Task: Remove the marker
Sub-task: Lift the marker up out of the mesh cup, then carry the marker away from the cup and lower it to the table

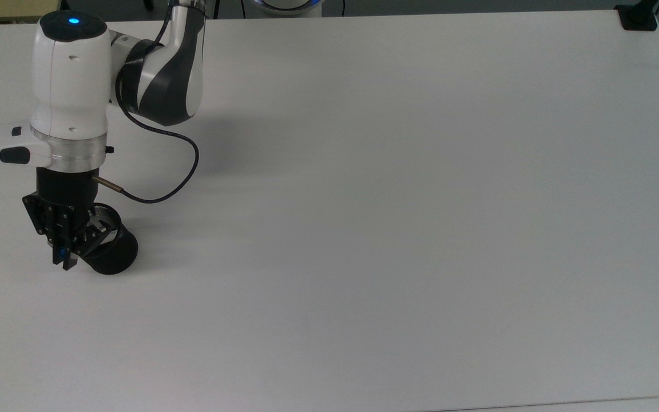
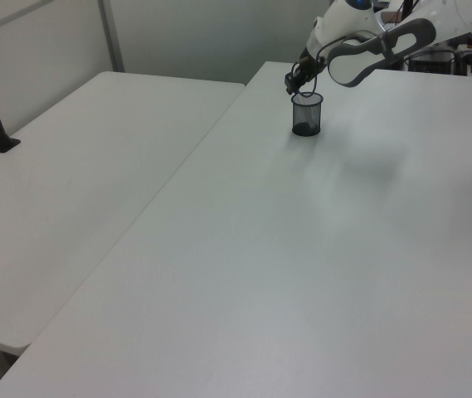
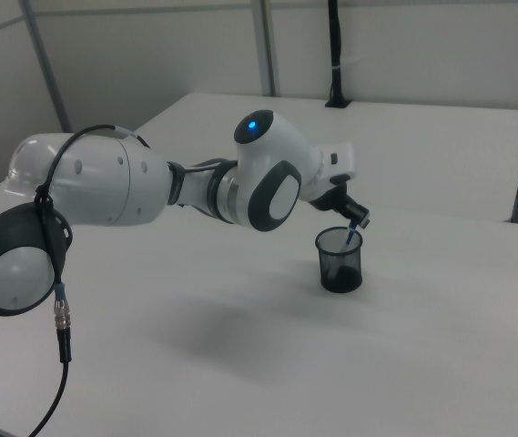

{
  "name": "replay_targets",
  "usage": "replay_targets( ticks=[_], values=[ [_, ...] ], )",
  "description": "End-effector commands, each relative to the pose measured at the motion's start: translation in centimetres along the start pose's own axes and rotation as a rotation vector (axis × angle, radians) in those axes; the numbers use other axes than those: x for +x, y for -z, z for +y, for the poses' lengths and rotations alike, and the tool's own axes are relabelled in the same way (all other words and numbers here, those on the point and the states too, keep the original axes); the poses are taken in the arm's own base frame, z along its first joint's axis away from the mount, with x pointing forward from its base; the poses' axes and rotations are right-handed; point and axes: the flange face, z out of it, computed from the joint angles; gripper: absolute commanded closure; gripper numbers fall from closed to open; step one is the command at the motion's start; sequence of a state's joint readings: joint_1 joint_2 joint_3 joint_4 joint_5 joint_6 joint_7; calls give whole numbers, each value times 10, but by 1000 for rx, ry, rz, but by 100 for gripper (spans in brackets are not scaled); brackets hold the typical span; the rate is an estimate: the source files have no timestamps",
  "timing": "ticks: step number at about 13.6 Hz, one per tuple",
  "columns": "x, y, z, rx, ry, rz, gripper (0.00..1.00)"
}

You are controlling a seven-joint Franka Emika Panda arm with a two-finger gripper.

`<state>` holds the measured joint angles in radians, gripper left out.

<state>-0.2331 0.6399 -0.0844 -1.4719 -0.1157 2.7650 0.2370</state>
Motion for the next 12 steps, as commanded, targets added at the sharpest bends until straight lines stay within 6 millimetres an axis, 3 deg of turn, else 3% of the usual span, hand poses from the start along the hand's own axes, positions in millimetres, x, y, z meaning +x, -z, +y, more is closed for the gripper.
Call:
replay_targets(
  ticks=[1, 3, 5, 9, 10, 12],
  values=[
    [34, 54, 2, -1, 9, 84, 100],
    [53, 99, 5, -6, 82, 98, 100],
    [58, 121, 3, -10, 157, 52, 99],
    [36, 114, -42, 21, 219, -93, 99],
    [25, 113, -68, 53, 255, -131, 99],
    [12, 108, -99, 87, 291, -165, 99]
  ],
)
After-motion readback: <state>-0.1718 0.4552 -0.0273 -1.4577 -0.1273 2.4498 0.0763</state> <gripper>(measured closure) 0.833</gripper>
